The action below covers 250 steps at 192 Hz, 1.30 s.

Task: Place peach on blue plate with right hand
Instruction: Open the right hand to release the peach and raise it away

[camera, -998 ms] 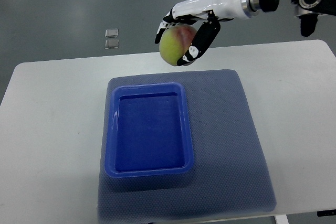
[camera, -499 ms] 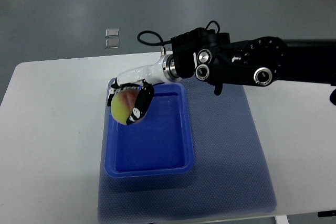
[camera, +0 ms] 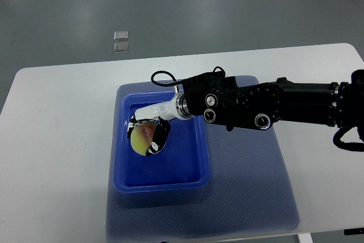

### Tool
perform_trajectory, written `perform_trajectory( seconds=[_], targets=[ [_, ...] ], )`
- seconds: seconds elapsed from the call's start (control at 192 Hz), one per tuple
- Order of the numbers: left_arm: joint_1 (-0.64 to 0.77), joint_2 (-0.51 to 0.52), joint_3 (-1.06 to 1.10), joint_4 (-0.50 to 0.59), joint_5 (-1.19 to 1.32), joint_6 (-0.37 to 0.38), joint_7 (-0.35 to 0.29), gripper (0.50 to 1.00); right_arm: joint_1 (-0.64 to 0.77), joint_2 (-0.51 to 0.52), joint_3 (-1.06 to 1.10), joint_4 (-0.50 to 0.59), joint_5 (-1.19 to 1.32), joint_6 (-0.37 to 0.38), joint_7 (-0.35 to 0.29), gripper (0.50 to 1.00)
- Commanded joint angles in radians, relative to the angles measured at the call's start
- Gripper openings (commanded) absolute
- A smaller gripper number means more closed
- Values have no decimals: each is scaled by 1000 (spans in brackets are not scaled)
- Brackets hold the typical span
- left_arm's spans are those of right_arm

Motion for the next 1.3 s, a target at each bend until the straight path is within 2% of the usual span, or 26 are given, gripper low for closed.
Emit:
perform_trajectory(
  seconds=[0.0, 0.047, 0.25, 0.296, 0.39, 0.426, 0.504, 0.556, 0.853, 0.931, 0.983, 0.988, 1.029, 1.097, 1.102, 1.206, 1.237, 1.289, 1.295],
  targets=[
    [1, 0, 0, 0, 0, 0, 0, 1000, -9, 0, -2, -8, -14, -6, 0, 654],
    [-1, 0, 0, 0, 0, 0, 0, 1000, -10, 0, -2, -8, -14, -6, 0, 678],
    [1, 0, 1, 0, 2, 0, 0, 1000, -26, 0, -2, -38, -19, -19, 4, 721],
    [-1, 0, 0, 0, 2, 0, 0, 1000, -29, 0, -3, -41, -25, -32, 6, 748],
    [1, 0, 0, 0, 2, 0, 0, 1000, -37, 0, -2, -42, -34, -38, 9, 756],
    [1, 0, 0, 0, 2, 0, 0, 1000, -38, 0, -2, -44, -36, -38, 9, 782],
    [1, 0, 1, 0, 2, 0, 0, 1000, -38, 0, -2, -47, -34, -38, 9, 897],
    [1, 0, 1, 0, 2, 0, 0, 1000, -38, 0, 0, -54, -33, -32, 7, 923],
    [1, 0, 1, 1, 2, 0, 0, 1000, -1, -2, 53, -47, -13, -25, 4, 930],
    [1, 0, 1, 1, 2, 0, 0, 1000, 43, -55, 161, -38, 7, -16, 7, 930],
    [1, 0, 1, 1, 2, 0, 0, 1000, 43, -55, 161, -38, 7, -15, 7, 930],
    [1, 0, 0, 1, 2, 0, 0, 1000, 43, -104, 237, -34, 33, -3, 9, 930],
    [-1, 0, 0, 1, 2, 0, 0, 1000, 39, -147, 302, -36, 64, 4, 9, 930],
    [1, 0, 0, 1, 2, 0, 1, 1000, 34, -167, 333, -34, 81, 6, 9, 930],
    [1, 0, 0, 0, 2, 0, 0, 1000, 7, -207, 399, -36, 122, 4, 9, 930],
    [1, 0, 1, -2, 2, 0, 1, 1000, -102, -293, 579, -39, 197, -5, 20, 930],
    [1, 0, 1, -2, 2, 0, 0, 1000, -151, -307, 651, -39, 220, -5, 32, 930],
    [1, 0, 1, -2, 2, 0, 0, 1000, -152, -307, 652, -39, 221, -5, 32, 930],
    [1, 0, 1, -2, 2, 0, 0, 1000, -243, -314, 782, -41, 266, -5, 58, 930]
  ],
)
